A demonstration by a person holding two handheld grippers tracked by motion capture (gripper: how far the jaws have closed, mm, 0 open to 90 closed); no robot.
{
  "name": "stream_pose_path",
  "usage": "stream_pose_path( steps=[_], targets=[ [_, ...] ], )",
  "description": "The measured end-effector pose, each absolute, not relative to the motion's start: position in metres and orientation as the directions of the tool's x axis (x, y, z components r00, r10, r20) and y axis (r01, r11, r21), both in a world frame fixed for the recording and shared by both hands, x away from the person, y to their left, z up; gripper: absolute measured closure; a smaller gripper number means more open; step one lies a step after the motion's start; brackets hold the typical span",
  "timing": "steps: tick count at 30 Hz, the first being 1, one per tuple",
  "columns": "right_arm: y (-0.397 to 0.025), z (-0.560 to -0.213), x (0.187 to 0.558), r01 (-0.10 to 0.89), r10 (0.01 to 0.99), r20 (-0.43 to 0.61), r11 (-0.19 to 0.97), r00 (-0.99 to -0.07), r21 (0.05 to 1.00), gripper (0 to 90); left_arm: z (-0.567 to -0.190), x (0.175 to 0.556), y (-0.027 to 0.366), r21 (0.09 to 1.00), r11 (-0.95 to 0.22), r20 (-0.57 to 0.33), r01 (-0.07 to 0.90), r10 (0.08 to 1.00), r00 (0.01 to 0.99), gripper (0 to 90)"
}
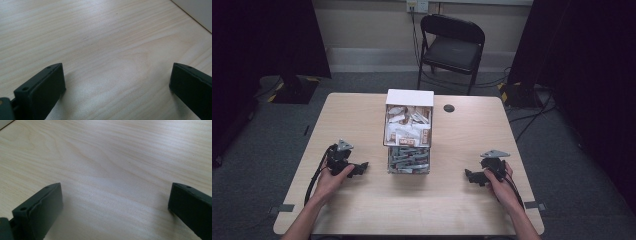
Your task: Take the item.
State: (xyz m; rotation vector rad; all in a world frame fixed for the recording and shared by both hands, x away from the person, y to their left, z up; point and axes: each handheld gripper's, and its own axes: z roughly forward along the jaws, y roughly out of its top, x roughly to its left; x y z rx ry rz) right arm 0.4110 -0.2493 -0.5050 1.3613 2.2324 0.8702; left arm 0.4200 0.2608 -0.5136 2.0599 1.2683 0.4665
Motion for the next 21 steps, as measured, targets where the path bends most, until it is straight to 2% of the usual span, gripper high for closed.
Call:
stream_pose_path(
  steps=[11,16,18,21],
  targets=[
    [-0.2493,-0.505,0.411,0.652,0.89,-0.004,0.338,-0.456,0.679,0.0,-0.5124,0.4203,0.2614,0.692,-0.314,-0.036,0.651,0.885,0.464,0.3],
    [-0.2493,-0.505,0.411,0.652,0.89,-0.004,0.338,-0.457,0.679,0.0,-0.5101,0.4194,0.2633,0.698,-0.298,-0.045,0.652,0.89,0.455,9.1],
    [-0.2493,-0.505,0.411,0.652,0.89,-0.004,0.338,-0.456,0.679,0.0,-0.5087,0.4188,0.2644,0.7,-0.294,-0.043,0.651,0.892,0.449,16.7],
    [-0.2493,-0.505,0.411,0.652,0.89,-0.004,0.338,-0.457,0.679,0.0,-0.5086,0.4187,0.2644,0.7,-0.287,-0.051,0.654,0.893,0.446,16.5]
  ],
)
